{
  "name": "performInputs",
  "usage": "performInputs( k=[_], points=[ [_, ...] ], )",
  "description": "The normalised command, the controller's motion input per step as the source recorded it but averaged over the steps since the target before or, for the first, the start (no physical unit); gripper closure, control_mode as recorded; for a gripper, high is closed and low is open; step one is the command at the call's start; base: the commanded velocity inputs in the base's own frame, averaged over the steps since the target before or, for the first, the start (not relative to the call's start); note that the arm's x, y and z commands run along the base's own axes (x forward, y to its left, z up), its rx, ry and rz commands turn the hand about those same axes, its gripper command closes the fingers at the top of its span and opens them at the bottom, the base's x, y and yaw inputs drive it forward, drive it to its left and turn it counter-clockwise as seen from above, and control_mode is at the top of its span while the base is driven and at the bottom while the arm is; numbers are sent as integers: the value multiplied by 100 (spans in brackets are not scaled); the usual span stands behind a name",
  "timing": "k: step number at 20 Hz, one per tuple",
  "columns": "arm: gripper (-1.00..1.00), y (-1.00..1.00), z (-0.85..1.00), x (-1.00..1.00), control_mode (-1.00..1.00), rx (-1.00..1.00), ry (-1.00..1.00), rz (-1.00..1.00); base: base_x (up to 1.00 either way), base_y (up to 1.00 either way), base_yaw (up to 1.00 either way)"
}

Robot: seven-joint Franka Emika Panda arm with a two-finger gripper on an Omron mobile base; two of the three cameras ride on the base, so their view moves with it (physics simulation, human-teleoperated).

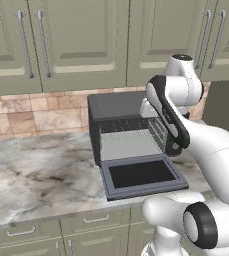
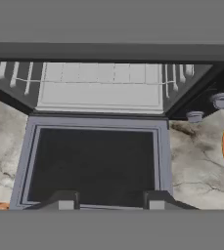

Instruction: Pick up the bagel from the plate, place it on the toaster oven rack, close the door, and set the timer.

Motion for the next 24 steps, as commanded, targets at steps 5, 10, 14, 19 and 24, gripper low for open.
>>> performInputs(
  k=[5,10,14,19,24],
  points=[
    [-100,3,-6,-43,-100,0,-4,0,0,0,0],
    [-100,1,-40,-44,-100,0,-1,0,0,0,0],
    [-100,0,-40,-14,-100,0,-7,0,0,0,0],
    [-100,0,-34,0,-100,2,-8,0,0,0,0],
    [-100,27,-21,0,-100,-14,-11,0,0,0,0]
  ],
)
